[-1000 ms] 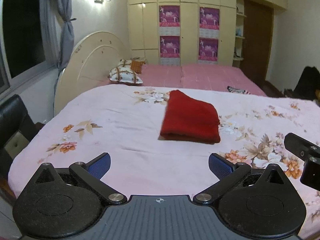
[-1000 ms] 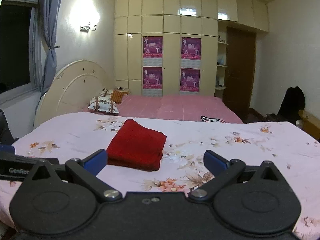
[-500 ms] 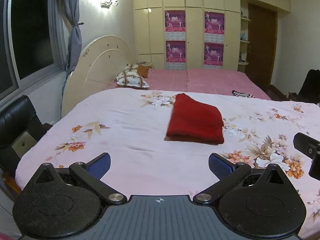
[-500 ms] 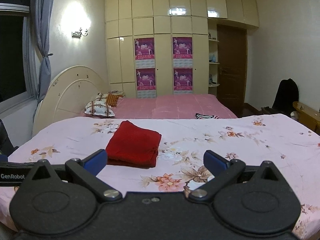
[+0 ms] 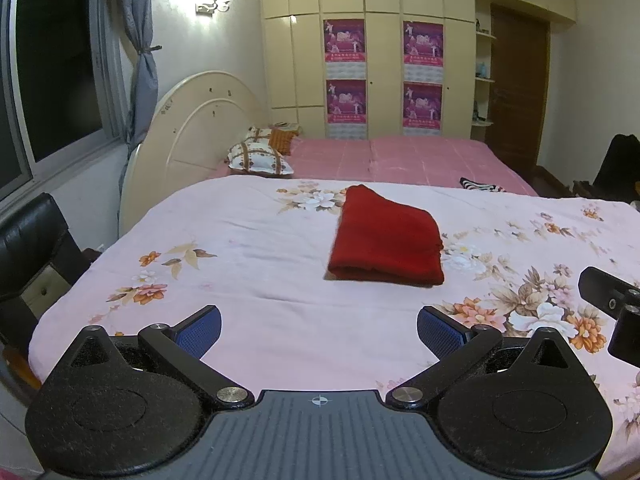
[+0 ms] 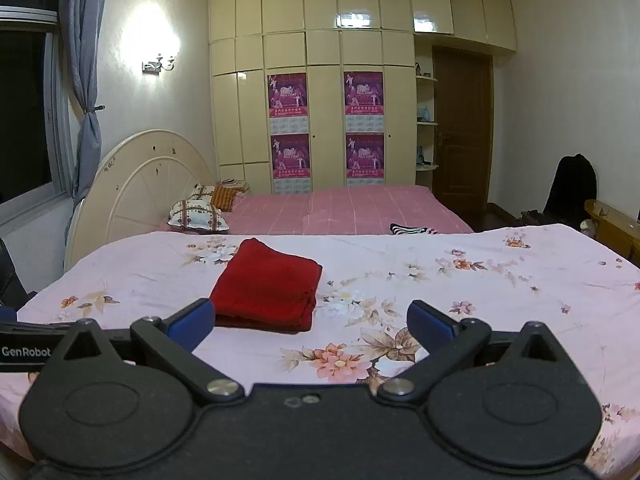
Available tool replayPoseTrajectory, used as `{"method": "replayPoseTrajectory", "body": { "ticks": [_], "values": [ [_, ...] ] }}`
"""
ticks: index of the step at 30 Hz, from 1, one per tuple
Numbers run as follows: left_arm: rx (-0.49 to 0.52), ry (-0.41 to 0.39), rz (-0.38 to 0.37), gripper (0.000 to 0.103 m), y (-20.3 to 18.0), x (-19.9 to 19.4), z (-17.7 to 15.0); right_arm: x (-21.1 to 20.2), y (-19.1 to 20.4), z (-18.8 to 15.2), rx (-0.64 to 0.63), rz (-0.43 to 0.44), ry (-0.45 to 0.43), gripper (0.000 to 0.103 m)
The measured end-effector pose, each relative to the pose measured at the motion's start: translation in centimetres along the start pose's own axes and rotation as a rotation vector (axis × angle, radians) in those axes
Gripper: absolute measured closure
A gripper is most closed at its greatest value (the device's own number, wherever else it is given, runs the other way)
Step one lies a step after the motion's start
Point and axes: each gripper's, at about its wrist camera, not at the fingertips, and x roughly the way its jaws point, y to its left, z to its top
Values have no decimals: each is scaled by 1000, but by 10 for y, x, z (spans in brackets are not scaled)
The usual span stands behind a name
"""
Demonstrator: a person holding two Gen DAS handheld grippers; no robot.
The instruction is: Fold small clothes
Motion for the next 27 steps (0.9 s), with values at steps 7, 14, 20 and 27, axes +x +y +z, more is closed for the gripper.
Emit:
{"method": "replayPoseTrajectory", "body": {
  "ticks": [7,14,20,27],
  "values": [
    [1,1,2,0,0,1,0,1,1,-1,2,-1,4,1],
    [2,3,0,0,-2,2,1,3,2,-2,2,4,12,1],
    [2,6,-1,0,-2,3,1,5,2,0,0,6,17,1],
    [4,15,-6,0,-3,7,3,8,1,0,-4,5,24,1]
  ]
}}
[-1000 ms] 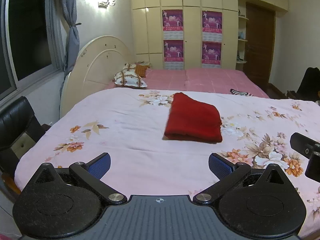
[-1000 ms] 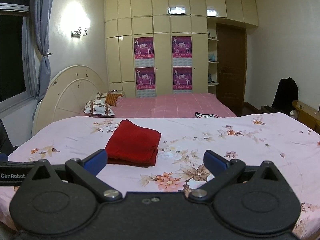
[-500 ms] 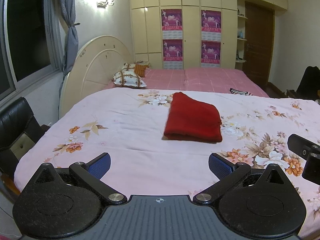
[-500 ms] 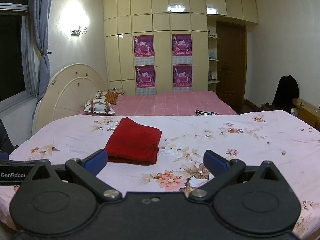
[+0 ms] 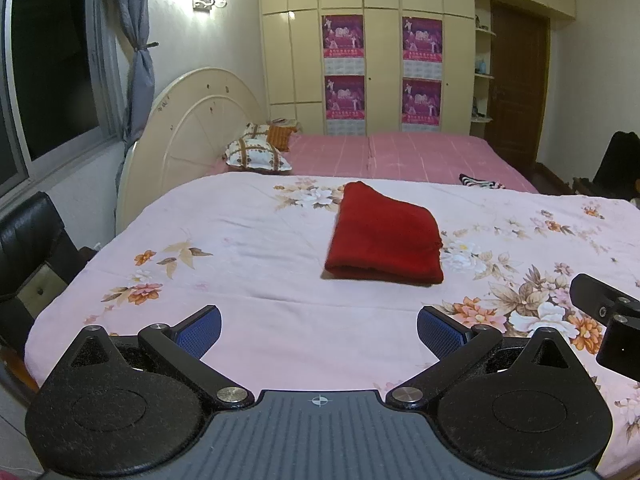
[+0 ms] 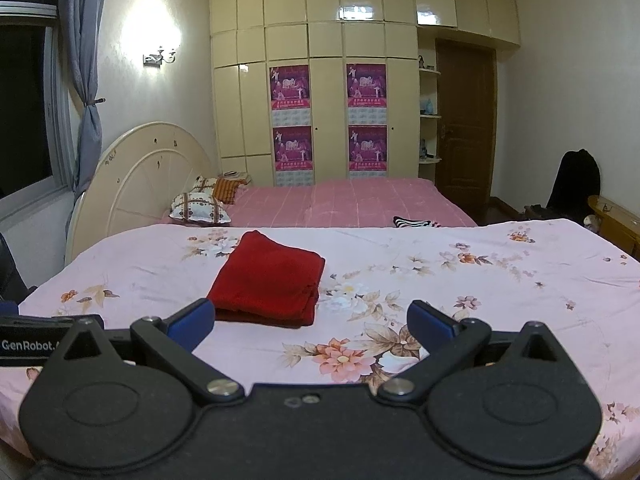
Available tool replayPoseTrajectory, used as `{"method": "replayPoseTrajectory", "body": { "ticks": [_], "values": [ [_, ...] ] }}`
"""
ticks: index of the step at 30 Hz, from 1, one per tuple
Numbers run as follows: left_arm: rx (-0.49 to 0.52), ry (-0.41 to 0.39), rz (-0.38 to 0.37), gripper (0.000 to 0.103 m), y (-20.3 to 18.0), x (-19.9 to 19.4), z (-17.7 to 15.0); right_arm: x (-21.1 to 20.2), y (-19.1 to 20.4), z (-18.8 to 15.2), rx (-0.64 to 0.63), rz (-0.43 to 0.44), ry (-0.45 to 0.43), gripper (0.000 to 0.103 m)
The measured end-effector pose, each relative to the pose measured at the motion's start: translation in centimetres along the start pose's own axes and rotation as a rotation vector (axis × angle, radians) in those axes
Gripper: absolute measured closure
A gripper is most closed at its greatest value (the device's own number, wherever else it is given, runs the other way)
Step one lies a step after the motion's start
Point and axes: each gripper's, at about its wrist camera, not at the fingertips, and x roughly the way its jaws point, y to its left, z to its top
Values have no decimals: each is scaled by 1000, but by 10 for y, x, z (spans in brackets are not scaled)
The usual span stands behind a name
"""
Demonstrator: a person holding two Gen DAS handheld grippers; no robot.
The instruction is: Fold small clothes
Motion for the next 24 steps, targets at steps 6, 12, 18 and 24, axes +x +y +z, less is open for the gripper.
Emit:
{"method": "replayPoseTrajectory", "body": {
  "ticks": [6,12,18,24],
  "values": [
    [1,14,-3,0,-4,10,3,6,0,0,0,-4,13,1],
    [3,33,-3,0,-9,26,6,15,-1,0,0,-7,27,1],
    [8,71,-28,0,-16,51,8,33,-6,-3,3,-17,55,1],
    [20,93,-31,0,-25,81,11,56,-16,-7,14,-43,95,1]
  ]
}}
